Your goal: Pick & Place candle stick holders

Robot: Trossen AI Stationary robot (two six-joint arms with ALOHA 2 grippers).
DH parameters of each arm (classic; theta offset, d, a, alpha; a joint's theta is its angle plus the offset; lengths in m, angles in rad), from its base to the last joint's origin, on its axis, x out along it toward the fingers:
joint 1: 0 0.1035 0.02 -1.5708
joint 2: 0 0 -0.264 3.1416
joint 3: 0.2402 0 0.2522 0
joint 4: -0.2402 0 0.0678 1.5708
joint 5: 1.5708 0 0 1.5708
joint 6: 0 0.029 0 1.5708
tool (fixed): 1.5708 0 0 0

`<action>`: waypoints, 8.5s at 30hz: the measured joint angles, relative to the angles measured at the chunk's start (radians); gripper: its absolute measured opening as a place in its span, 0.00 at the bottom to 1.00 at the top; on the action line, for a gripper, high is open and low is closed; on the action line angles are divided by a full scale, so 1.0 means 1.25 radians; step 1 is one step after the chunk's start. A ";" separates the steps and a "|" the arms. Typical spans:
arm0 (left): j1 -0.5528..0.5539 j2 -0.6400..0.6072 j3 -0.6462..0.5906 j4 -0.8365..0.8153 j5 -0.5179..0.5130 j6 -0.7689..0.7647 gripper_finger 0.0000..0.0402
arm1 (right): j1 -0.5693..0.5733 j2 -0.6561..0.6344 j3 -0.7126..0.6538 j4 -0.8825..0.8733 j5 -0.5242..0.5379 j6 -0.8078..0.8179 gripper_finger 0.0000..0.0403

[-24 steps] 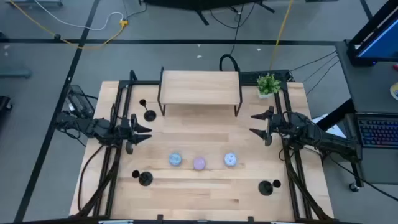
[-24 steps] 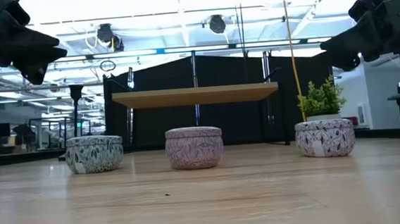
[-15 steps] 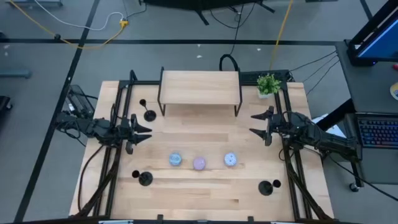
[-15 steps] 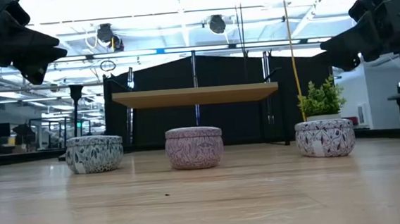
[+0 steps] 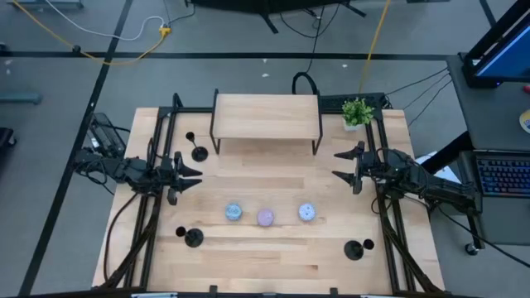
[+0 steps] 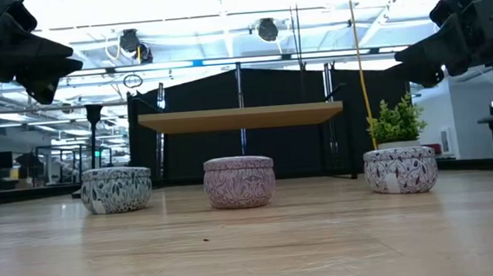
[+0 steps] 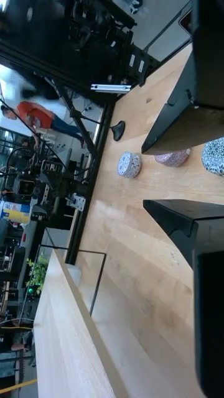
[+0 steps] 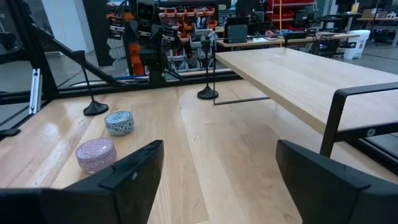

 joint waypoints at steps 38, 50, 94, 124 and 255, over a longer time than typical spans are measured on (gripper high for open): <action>0.000 0.000 0.000 0.000 0.000 0.000 0.32 | 0.000 0.000 -0.002 0.030 0.021 0.000 0.76; 0.000 0.000 0.000 0.000 0.000 0.000 0.32 | 0.000 0.001 -0.003 0.081 0.022 0.387 0.76; 0.001 0.000 0.000 0.173 -0.138 -0.006 0.32 | 0.001 0.106 0.009 0.533 0.266 0.411 0.76; 0.001 0.000 0.000 0.140 -0.168 -0.018 0.32 | 0.352 0.972 0.995 -0.449 0.254 -0.002 0.75; 0.001 0.000 0.000 0.175 -0.160 -0.062 0.32 | 0.368 1.321 0.818 -0.393 0.105 0.179 0.73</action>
